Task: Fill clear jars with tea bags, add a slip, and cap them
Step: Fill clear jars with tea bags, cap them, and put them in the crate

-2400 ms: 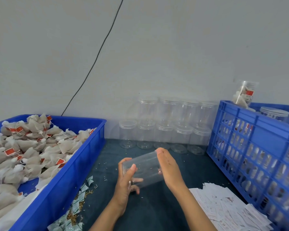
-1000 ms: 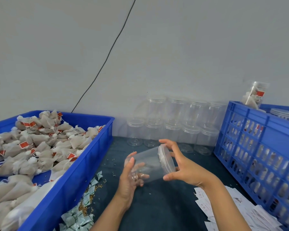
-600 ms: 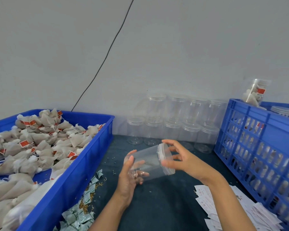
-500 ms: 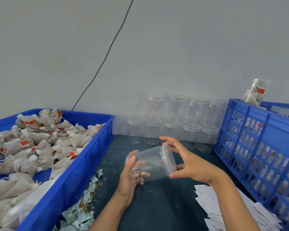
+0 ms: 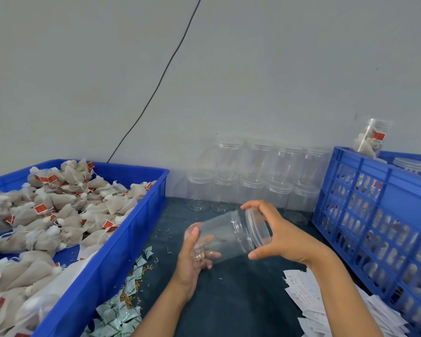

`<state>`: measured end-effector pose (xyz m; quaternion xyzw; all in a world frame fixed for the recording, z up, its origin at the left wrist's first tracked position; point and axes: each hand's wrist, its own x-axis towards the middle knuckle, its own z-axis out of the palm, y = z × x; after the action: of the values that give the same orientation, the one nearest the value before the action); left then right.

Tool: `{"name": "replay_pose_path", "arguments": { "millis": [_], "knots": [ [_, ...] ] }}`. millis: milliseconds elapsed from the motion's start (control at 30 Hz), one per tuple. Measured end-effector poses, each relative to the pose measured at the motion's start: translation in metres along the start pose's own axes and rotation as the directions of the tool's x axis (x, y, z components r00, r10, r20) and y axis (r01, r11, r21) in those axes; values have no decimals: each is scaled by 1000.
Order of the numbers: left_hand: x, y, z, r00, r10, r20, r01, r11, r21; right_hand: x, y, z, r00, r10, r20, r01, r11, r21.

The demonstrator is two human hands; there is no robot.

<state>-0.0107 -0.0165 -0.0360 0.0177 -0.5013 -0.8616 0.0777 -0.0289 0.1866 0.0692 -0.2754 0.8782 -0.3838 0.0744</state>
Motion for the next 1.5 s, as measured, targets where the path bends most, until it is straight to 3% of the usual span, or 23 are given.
{"name": "replay_pose_path", "arguments": {
  "millis": [100, 200, 433, 567, 667, 767, 867, 1067, 1267, 1367, 1500],
  "knots": [
    [2, 2, -4, 999, -35, -40, 30, 992, -126, -2, 2, -3, 989, -2, -151, 13, 998, 69],
    [4, 1, -6, 997, -56, -50, 45, 979, -197, -2, 12, 11, 946, 107, -307, -77, 991, 108],
    [6, -1, -6, 993, -95, -67, 73, 959, -272, -18, 65, 71, 906, 240, -349, -168, 960, 224],
    [8, -1, -6, 992, -101, -71, 82, 970, -229, -21, 77, 76, 902, 252, -351, -253, 966, 45],
    [10, -4, -6, 996, -80, -37, 72, 981, -183, -23, 74, 75, 929, 148, -338, -197, 974, -116],
    [8, -6, -5, 996, -58, 68, 66, 991, -120, -23, 57, 82, 911, 59, -409, -33, 997, 70],
    [4, -8, -5, 970, -30, 241, 37, 999, -24, -20, 37, 97, 899, 81, -430, 82, 934, 347],
    [-4, 1, -6, 932, -45, 359, -60, 959, 278, -21, 35, 115, 877, 117, -465, 154, 850, 504],
    [-12, 40, -12, 877, -230, 422, -139, 719, 681, -27, 35, 112, 887, 31, -460, 180, 895, 408],
    [-19, 45, -16, 832, -364, 420, -120, 621, 775, -33, 38, 110, 884, -46, -465, 196, 940, 279],
    [-29, 39, -17, 839, -361, 407, -126, 598, 792, -38, 37, 108, 904, -146, -403, 241, 950, 197]
  ]
}}
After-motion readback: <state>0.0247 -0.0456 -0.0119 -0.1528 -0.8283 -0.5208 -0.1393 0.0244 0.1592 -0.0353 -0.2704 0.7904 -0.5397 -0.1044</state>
